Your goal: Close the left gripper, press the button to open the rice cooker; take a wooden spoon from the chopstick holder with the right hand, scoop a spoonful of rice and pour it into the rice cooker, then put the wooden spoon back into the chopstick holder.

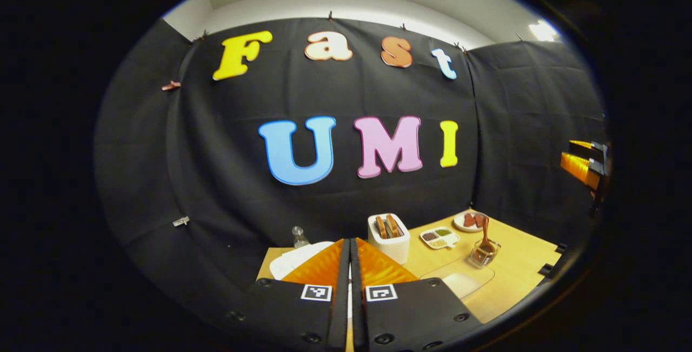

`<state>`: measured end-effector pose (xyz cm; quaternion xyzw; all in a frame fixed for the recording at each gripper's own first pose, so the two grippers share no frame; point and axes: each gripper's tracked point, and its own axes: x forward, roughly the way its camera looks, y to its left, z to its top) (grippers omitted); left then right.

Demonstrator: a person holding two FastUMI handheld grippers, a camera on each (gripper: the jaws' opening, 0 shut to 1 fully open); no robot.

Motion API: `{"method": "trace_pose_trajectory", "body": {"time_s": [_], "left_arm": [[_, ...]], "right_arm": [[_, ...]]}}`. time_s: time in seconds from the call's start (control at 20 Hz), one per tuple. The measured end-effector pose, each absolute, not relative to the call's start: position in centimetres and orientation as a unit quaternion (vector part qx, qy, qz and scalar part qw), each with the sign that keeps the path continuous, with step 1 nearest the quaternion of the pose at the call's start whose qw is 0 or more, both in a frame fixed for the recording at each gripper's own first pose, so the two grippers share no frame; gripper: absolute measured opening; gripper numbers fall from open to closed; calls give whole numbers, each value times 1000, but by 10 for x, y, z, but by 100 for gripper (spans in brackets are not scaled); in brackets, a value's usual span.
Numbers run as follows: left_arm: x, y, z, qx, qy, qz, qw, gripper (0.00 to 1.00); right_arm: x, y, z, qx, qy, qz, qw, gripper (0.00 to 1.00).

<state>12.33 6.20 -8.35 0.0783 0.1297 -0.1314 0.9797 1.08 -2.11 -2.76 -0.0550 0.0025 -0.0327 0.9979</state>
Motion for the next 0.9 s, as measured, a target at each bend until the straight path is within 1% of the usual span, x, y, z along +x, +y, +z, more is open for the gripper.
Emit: {"method": "trace_pose_trajectory", "body": {"time_s": [0.25,0.4,0.55,0.75,0.9], "left_arm": [[169,74,-154,69,253,-185,947,7],[186,75,-185,92,300,-216,925,7],[193,69,-218,93,361,-253,893,7],[207,65,-243,110,399,-271,869,7],[215,66,-256,122,417,-273,858,7]], "right_arm": [[3,-17,-25,-80,3,-42,996,97],[-2,-19,-26,-89,7,-50,995,97],[-7,-27,-27,-92,9,-66,994,97],[-13,-37,-29,-100,13,-83,991,97],[-17,-42,-27,-101,13,-94,990,97]]}}
